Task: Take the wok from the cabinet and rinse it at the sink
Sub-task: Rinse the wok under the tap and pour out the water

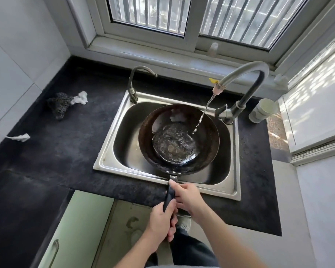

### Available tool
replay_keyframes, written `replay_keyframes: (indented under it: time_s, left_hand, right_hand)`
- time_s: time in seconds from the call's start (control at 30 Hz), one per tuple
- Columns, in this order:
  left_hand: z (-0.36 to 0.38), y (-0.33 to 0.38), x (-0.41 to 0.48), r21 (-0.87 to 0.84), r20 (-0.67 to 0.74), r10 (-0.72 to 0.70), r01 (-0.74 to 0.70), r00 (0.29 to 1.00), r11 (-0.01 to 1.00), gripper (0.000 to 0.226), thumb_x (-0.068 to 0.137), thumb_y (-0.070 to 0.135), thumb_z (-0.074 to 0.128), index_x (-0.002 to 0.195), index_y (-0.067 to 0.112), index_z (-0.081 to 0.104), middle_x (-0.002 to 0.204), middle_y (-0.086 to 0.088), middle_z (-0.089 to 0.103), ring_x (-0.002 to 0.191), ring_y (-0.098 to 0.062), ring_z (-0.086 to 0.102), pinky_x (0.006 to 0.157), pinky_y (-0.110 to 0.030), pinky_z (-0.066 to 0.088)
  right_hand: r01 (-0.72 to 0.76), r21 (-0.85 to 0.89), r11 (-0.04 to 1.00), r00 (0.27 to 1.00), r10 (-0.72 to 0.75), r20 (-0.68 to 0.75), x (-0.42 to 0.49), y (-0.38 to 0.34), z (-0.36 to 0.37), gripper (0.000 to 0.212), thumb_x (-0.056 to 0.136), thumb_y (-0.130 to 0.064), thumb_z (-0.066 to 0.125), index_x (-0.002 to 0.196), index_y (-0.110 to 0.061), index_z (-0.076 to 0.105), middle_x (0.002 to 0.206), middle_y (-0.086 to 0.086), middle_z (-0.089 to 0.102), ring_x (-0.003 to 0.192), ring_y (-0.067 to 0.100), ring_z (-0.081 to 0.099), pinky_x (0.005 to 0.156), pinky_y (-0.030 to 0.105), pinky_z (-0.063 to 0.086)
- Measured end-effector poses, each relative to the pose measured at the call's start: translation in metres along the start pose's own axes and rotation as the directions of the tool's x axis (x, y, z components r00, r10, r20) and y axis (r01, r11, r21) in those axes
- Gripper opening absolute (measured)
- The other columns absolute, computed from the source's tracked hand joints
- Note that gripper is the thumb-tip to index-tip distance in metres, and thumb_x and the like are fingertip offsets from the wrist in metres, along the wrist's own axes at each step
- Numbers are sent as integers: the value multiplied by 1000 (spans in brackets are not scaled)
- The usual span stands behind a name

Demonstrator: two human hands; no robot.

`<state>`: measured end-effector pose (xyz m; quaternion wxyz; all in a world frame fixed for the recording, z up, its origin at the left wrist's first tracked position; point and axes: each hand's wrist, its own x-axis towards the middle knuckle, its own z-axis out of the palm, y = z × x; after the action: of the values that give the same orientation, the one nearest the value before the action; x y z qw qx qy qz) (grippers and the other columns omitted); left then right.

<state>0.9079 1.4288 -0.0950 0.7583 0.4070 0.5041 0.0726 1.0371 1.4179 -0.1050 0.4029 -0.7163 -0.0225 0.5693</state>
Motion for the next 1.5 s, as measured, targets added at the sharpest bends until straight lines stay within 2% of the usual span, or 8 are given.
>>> replay_keyframes:
  time_s: [0.13, 0.27, 0.43, 0.73, 0.87, 1.0, 1.27, 1.5]
  left_hand:
    - [-3, -3, 3, 20, 8, 22, -23, 1000, 1000, 33, 102, 28, 47, 85, 0, 52, 51, -6, 45, 30, -16, 35, 31, -21, 31]
    - [-7, -10, 2, 59, -13, 54, -53, 998, 997, 33, 101, 27, 48, 81, 1, 51, 51, -8, 46, 29, -18, 36, 32, -22, 32]
    - [-13, -21, -6, 44, -31, 46, -45, 998, 998, 39, 102, 31, 47, 78, 0, 50, 53, -12, 46, 30, -20, 37, 32, -23, 33]
    - [-29, -11, -29, 251, -166, 210, -164, 964, 954, 33, 98, 30, 52, 72, 12, 62, 43, -1, 55, 34, -10, 52, 42, -24, 42]
    - [-47, -6, -39, 281, -187, 240, -182, 953, 942, 35, 98, 28, 53, 79, 1, 66, 42, 0, 55, 37, -10, 54, 45, -23, 44]
    - [-60, -2, -50, 293, -223, 249, -179, 942, 939, 20, 98, 29, 53, 80, 29, 63, 43, 1, 56, 38, -9, 56, 45, -21, 45]
    - [-60, -1, -53, 323, -172, 251, -186, 953, 928, 31, 99, 25, 53, 80, 4, 66, 41, -2, 54, 31, -14, 50, 39, -22, 40]
    - [-37, 7, -46, 324, -91, 216, -176, 972, 929, 29, 99, 26, 51, 73, 18, 62, 41, -1, 54, 33, -15, 51, 38, -25, 42]
  right_hand:
    - [-31, 36, 999, 999, 31, 17, 3, 0, 9, 37, 89, -30, 75, 105, 2, 70, 94, 18, 79, 81, 28, 73, 82, 42, 59]
    - [-75, 222, 972, 990, 46, 133, 3, 9, 22, 17, 91, -20, 73, 92, -7, 62, 72, 9, 71, 70, 29, 72, 72, 41, 59]
    - [20, 279, 960, 991, -56, 120, -2, 22, 39, 30, 93, -17, 70, 72, -10, 49, 56, 3, 51, 46, 17, 56, 72, 41, 59]
    - [116, 330, 937, 971, -177, 161, -24, 16, 63, 31, 93, -20, 70, 72, -9, 51, 60, 7, 52, 46, 18, 51, 61, 37, 59]
    - [57, 366, 929, 966, -144, 215, -31, 11, 80, 27, 90, -16, 73, 77, -7, 51, 63, 8, 55, 46, 20, 52, 61, 39, 58]
    - [86, 332, 939, 959, -169, 229, -33, 12, 96, 25, 90, -11, 73, 75, -9, 53, 57, 5, 48, 42, 16, 47, 58, 36, 57]
    - [139, 337, 931, 948, -224, 226, -28, 21, 92, 25, 93, -3, 63, 73, -10, 52, 57, 5, 50, 43, 16, 48, 56, 34, 56]
    - [152, 373, 915, 960, -227, 166, -26, 20, 63, 30, 94, -2, 61, 67, -10, 50, 56, 5, 50, 43, 16, 48, 55, 34, 55]
